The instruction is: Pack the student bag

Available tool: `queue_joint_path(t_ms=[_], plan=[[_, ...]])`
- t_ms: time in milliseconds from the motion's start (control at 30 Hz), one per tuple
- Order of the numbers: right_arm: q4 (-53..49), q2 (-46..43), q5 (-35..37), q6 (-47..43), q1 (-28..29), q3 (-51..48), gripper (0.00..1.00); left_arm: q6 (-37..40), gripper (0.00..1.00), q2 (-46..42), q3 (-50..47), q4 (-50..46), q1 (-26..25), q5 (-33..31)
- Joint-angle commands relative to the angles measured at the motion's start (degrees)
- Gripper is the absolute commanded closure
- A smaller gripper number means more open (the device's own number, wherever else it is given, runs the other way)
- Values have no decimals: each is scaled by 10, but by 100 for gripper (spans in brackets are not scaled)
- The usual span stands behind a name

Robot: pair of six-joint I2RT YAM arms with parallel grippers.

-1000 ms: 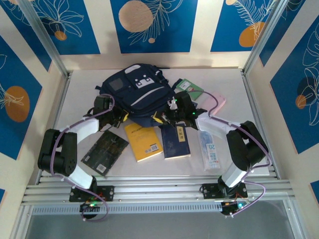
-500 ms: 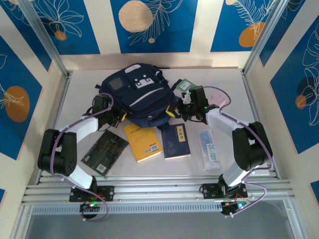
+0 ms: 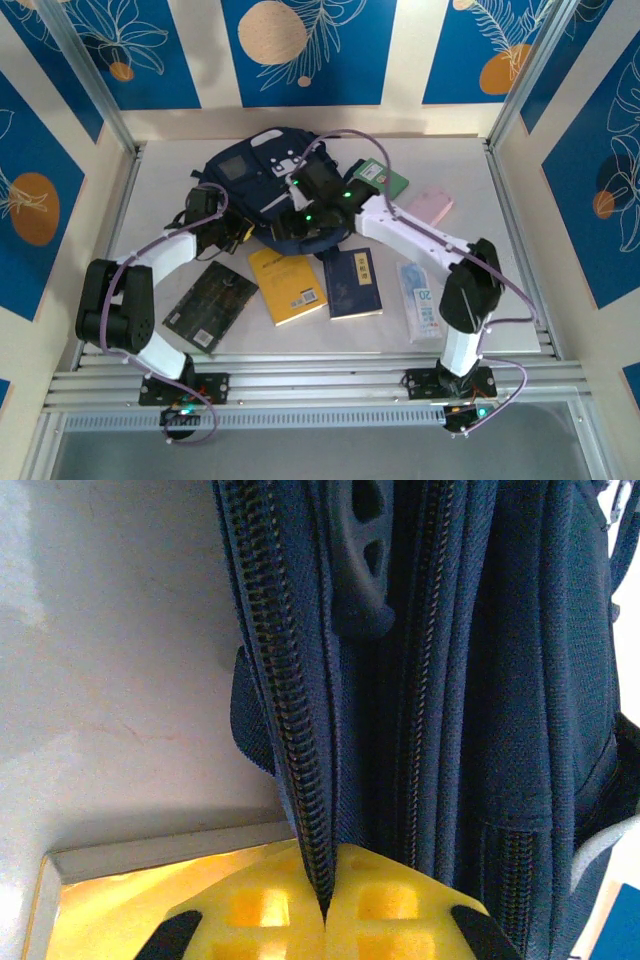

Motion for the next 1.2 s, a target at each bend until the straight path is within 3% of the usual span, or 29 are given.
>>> queue_joint_path(t_ms=[0, 100, 333, 833, 1167], plan=[[-119, 50, 100, -70, 19, 41, 43, 15, 100, -9, 23, 11, -1, 10], [-144, 81, 139, -74, 28, 70, 43, 16, 100, -8, 23, 10, -1, 12], [-159, 114, 145, -79, 37, 104, 45, 14, 100, 1, 27, 10, -1, 17], [-205, 202, 183, -97, 39, 190, 58, 13, 100, 6, 29, 13, -1, 24], [-197, 184, 215, -99, 36, 182, 89, 15, 100, 10, 27, 14, -2, 23]])
